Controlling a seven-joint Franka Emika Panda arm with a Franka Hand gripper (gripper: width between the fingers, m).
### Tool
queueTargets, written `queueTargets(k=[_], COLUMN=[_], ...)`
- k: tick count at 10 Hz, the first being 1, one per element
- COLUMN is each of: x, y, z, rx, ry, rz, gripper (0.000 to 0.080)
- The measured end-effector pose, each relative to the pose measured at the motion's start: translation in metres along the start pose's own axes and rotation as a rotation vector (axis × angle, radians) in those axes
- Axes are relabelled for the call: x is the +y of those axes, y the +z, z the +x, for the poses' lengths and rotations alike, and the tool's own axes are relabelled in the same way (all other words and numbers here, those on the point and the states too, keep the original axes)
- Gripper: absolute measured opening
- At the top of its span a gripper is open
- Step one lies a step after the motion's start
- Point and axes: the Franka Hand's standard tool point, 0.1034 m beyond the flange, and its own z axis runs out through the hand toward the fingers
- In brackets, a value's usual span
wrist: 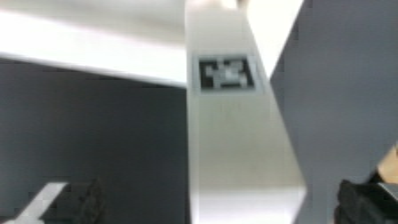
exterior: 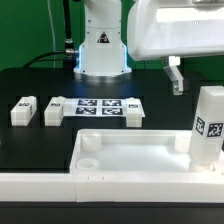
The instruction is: Assemble desk
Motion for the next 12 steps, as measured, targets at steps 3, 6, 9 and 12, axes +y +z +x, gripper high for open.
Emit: queueTargets(k=[3, 6, 9, 12], x=[-0.014, -0.006, -0.003, -0.003], y=[0.006, 0.02, 0.024, 0.024], z=[0.003, 0.006, 0.005, 0.005], rx=[-0.195, -0.367, -0.353, -0.354], ry=[0.028, 0.034, 0.058, 0.132], rz=[0.019, 0.025, 0.017, 0.006], gripper=[0.0649, 0.0649, 0.0649, 0.036])
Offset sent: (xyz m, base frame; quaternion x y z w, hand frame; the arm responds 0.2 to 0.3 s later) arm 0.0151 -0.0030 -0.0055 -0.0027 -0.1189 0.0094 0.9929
